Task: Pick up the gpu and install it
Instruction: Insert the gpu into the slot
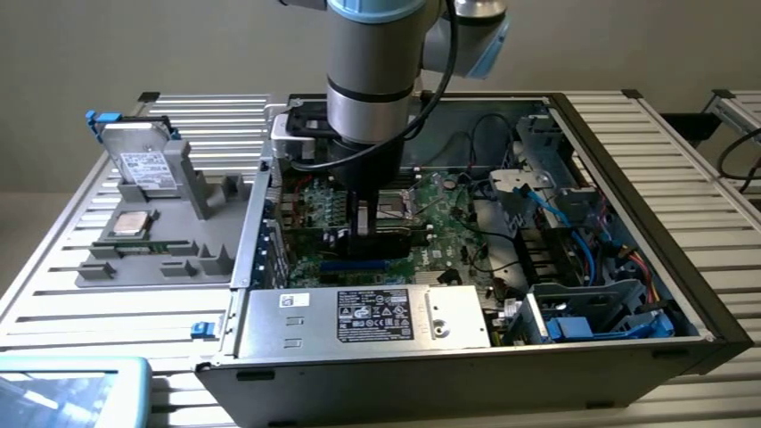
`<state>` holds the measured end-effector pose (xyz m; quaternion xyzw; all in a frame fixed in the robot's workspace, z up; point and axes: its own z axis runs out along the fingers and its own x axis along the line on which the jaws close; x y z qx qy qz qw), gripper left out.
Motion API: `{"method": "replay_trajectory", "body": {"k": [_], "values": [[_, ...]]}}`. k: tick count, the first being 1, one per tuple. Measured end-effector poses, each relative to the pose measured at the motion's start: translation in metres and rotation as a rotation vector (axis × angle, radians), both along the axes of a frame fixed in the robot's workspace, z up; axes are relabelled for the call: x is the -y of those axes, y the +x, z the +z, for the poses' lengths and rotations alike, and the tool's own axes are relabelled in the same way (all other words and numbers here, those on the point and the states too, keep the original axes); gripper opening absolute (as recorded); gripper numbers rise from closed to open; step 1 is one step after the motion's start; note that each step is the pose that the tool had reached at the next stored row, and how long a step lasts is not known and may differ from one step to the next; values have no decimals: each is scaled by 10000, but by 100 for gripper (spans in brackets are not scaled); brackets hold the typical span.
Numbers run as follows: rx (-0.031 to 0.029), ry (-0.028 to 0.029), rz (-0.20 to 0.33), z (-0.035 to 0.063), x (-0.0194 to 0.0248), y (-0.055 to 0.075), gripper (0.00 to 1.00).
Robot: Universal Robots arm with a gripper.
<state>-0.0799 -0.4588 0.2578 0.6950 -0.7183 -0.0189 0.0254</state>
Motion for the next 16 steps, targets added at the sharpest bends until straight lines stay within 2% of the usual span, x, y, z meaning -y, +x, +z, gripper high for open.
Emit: {"method": "replay_trajectory", "body": {"k": [9,12,16], "values": [[2,-2,-1,-18,-20,-20,28],[3,-2,-2,-24,-40,-21,28],[3,-1,-1,-32,-40,-22,28]]}}
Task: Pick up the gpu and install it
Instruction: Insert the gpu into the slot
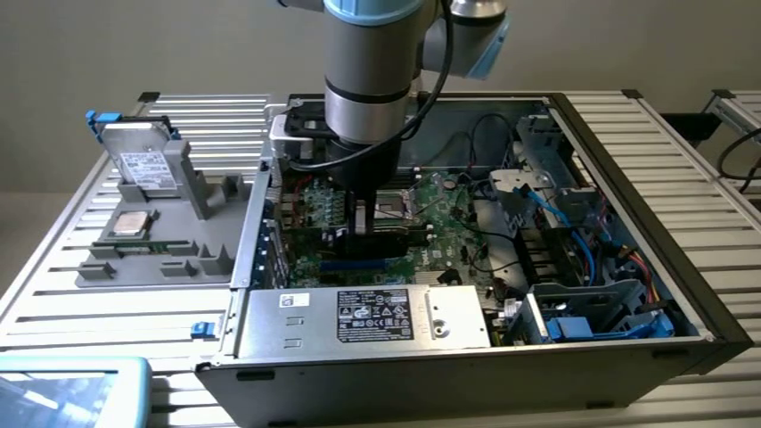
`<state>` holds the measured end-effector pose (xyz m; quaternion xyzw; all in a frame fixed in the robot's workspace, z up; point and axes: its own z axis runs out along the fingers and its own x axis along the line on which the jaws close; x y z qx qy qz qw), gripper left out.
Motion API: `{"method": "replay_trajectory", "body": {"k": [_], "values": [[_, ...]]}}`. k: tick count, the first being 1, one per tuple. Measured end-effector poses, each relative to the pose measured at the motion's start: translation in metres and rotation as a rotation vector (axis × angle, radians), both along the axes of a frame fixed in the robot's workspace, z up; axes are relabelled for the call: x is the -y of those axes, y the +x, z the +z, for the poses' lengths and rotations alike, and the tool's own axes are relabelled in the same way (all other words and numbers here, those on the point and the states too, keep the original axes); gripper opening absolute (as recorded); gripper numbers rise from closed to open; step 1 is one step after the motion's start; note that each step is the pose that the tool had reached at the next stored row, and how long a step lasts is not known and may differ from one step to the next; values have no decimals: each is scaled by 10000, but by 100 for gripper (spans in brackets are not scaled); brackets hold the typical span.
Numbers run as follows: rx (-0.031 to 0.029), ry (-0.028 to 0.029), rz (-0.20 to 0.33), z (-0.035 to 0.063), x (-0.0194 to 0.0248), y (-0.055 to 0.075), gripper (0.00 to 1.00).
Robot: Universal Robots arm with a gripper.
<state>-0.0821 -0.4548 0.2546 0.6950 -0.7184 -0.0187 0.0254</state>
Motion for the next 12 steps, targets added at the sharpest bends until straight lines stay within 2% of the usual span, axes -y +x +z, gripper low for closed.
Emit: {"method": "replay_trajectory", "body": {"k": [7,12], "values": [[0,2,-1,-6,7,-3,28],[-2,33,-1,-7,35,-3,28]]}}
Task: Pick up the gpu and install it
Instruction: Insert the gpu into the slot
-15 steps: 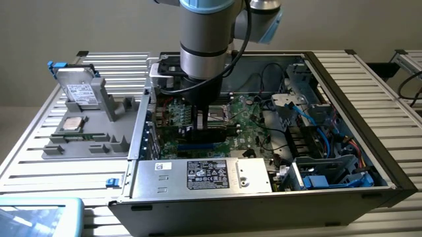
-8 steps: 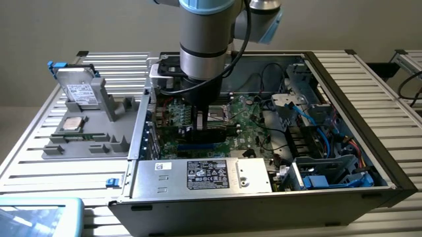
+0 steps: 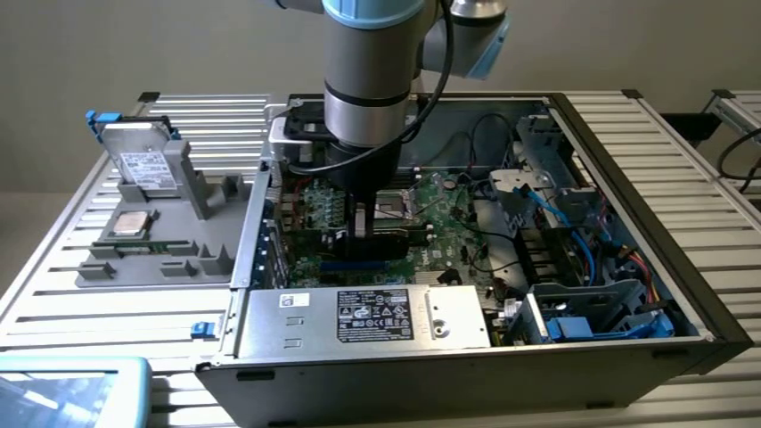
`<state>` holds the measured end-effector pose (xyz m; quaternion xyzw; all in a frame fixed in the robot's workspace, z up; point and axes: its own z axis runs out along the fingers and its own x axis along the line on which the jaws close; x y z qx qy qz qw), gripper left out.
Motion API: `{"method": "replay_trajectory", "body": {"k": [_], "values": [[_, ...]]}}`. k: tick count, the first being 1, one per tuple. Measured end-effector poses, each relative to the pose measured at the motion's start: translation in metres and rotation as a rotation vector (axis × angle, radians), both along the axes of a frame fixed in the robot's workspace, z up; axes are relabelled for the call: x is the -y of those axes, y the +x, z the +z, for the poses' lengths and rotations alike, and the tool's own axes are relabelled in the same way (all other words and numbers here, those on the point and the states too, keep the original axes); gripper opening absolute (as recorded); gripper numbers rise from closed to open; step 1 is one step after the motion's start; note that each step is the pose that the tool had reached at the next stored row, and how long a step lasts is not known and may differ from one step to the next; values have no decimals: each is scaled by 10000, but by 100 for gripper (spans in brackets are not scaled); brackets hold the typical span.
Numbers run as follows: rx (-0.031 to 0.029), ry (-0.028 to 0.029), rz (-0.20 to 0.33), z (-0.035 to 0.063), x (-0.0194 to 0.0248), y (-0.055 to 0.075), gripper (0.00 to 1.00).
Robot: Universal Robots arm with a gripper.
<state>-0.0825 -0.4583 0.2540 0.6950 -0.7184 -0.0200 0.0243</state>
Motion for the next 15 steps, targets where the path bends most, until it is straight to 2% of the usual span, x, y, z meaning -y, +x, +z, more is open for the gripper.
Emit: {"method": "replay_trajectory", "body": {"k": [4,8,15], "values": [[-4,23,1,-2,1,1,28],[-68,108,1,-4,1,1,28],[-71,115,1,-4,5,2,28]]}}
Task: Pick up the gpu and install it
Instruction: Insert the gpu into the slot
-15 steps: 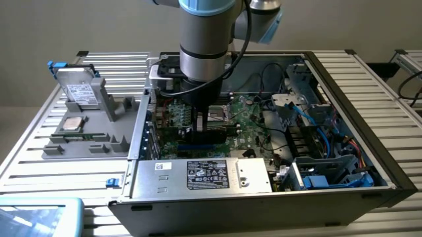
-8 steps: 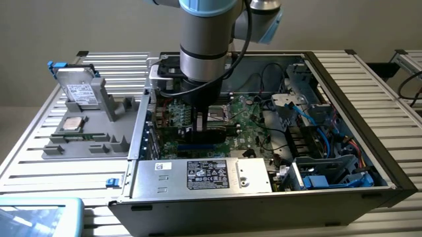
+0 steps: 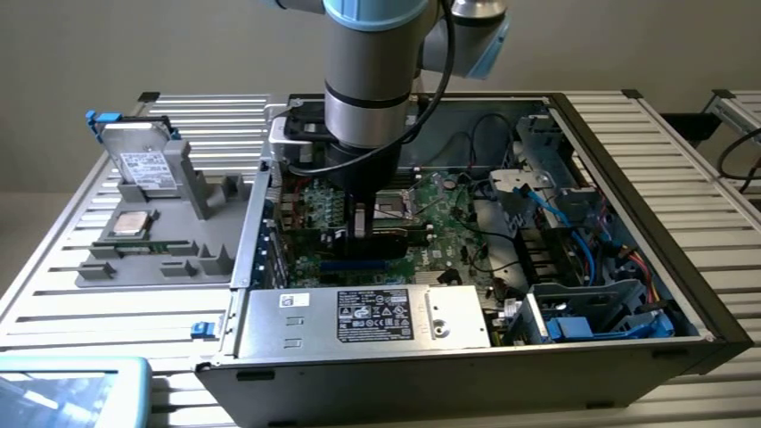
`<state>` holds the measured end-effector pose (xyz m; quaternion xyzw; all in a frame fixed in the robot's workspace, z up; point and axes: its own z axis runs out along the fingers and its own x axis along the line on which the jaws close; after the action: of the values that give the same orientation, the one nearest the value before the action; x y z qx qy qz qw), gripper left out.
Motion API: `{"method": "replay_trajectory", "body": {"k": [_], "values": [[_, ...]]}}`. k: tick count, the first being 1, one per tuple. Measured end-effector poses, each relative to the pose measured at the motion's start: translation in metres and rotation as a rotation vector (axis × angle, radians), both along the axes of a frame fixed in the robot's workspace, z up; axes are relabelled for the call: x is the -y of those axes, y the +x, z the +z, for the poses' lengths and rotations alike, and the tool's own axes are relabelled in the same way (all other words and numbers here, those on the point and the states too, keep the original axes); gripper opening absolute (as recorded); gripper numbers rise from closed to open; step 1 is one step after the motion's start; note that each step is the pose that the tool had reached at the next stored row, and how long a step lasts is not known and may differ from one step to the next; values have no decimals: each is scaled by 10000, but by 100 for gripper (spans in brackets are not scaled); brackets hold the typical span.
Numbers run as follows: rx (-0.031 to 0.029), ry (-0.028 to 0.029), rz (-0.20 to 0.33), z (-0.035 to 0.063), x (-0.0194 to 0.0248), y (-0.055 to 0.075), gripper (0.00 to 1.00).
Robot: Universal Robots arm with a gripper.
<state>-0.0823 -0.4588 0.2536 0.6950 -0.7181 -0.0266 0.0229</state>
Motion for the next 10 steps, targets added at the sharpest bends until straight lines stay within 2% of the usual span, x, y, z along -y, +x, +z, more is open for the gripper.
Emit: {"method": "replay_trajectory", "body": {"k": [10], "values": [[0,-10,1,-7,-3,1,28]]}}
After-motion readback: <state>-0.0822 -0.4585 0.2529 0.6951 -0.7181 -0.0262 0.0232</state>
